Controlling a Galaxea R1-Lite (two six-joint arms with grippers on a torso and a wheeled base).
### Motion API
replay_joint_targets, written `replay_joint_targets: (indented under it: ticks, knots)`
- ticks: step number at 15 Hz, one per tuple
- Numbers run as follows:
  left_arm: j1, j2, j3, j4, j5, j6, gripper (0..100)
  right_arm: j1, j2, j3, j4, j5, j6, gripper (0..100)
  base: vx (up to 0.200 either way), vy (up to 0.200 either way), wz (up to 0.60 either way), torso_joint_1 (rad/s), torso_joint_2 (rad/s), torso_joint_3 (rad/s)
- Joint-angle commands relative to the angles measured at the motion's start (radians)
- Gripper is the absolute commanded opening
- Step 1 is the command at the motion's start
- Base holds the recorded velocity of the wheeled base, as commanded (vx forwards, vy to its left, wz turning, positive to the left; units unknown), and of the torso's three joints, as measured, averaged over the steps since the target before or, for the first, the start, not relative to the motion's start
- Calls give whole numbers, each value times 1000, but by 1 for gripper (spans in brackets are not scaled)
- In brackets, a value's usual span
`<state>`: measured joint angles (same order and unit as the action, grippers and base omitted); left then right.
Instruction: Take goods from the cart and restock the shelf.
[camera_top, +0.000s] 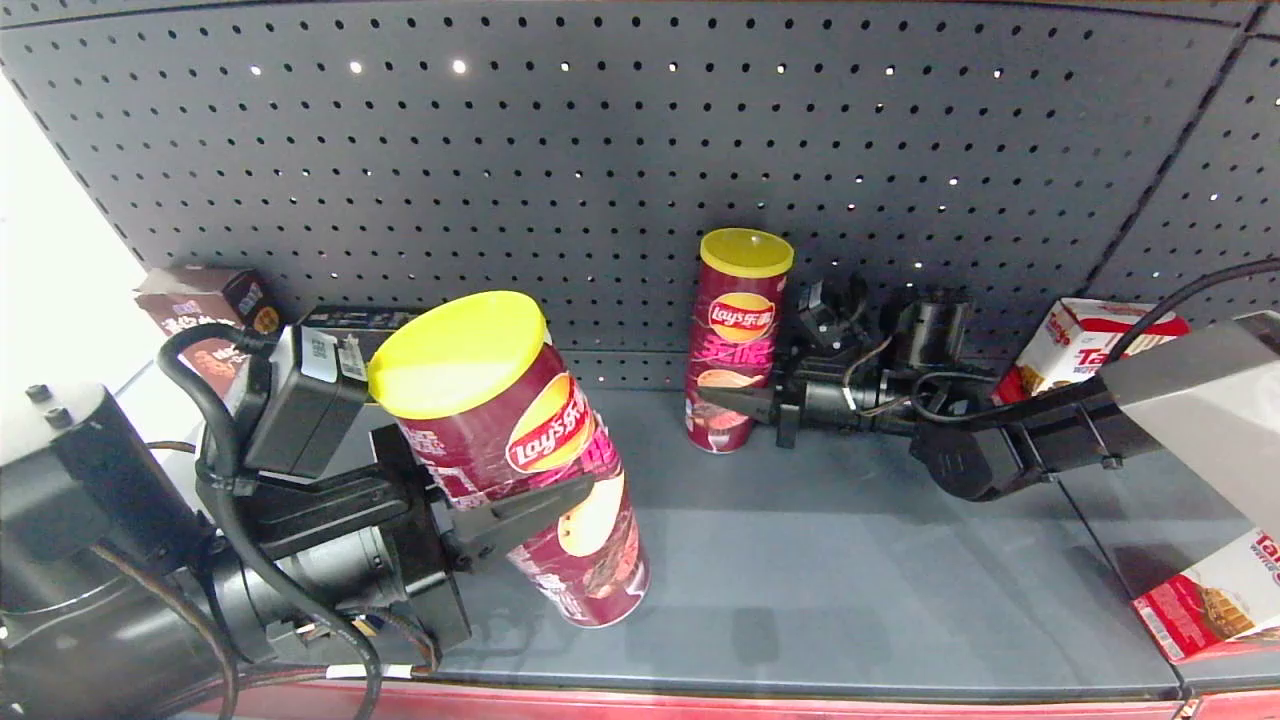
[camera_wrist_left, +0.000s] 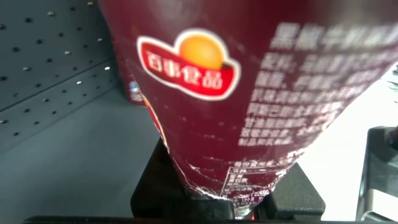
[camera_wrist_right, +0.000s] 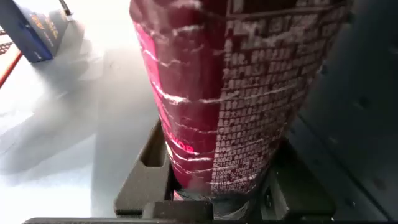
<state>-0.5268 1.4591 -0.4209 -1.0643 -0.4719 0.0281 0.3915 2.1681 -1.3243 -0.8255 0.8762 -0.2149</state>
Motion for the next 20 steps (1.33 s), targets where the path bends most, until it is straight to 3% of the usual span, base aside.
replay_joint_targets:
  ticks: [1,8,11,14,16,20]
  knots:
    - [11,-3,1,-5,-1,1,0,0,-67,45,-4,-11,0,0,0,0,0,0,0,0]
    - [24,-5,2,-17,-1,0,0,38,-337,393,-55,-23,-12,0,0,0,0,0,0,0]
    - [24,-5,2,-17,-1,0,0,119,-436,628,-168,-120,-11,0,0,0,0,0,0,0]
    - [24,-5,2,-16,-1,0,0,152,-441,774,-302,-134,-11,0,0,0,0,0,0,0]
    - [24,-5,2,-16,-1,0,0,152,-407,838,-369,-131,-12,0,0,0,0,0,0,0]
    - [25,-3,2,-16,-1,0,0,153,-352,847,-399,-126,-14,0,0,0,0,0,0,0]
